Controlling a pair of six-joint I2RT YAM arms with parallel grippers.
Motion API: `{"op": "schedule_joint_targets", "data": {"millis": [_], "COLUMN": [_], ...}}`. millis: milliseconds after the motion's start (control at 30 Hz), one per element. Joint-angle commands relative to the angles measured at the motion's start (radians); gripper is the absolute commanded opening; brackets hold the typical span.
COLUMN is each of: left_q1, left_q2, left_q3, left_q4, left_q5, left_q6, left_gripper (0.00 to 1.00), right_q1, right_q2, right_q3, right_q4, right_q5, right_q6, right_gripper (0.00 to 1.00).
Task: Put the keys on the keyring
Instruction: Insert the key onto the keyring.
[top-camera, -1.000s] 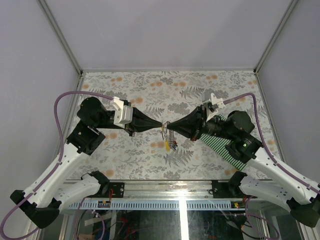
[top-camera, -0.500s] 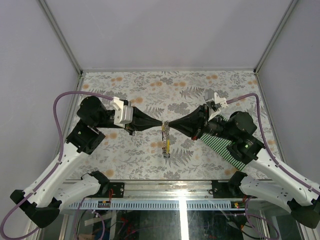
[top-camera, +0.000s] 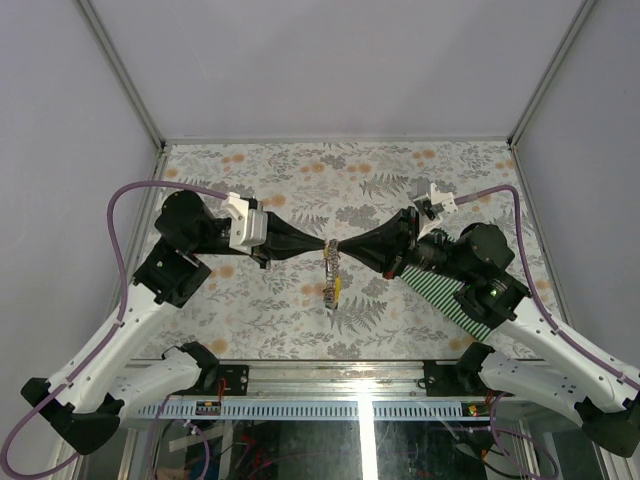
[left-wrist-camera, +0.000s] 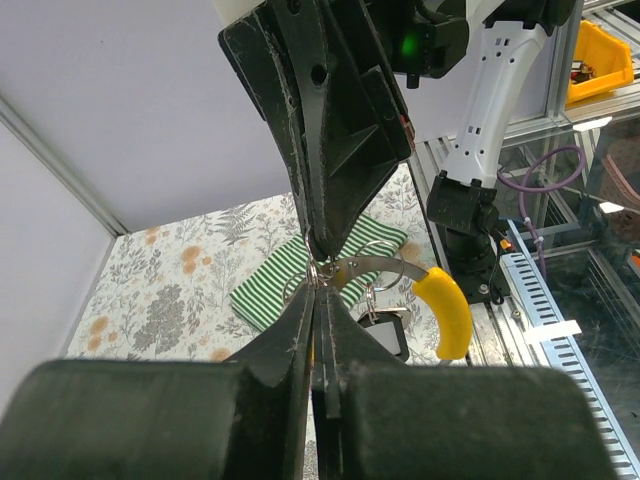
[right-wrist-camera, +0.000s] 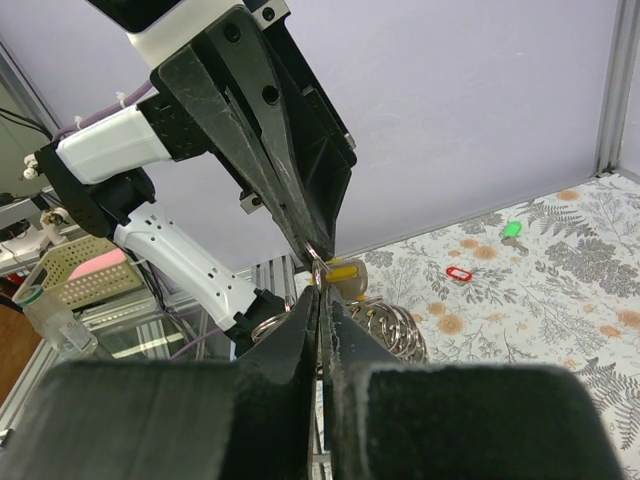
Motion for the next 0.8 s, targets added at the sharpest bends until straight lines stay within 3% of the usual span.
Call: {"op": "schedule_joint_targets", "data": {"millis": [0,767], "left_q1": [0.000,-0.035], "left_q2": [0.004,0.029], "left_q3": [0.033,0.054], "left_q4": [-0.023,-0.087], "left_q5": [-0.005,-0.044], "left_q6": [0.025,0.067], "left_gripper": [0.00,0.00], "right_q1": [-0.001,-0.001], "right_q2": [-0.018,-0.011], "right_q3": [0.015,-0.002], "right_q4": [0.093,0.120], "right_q5": [0.041,0.096], "right_q6": [0.022,0.057], "right_gripper": [0.00,0.00]}}
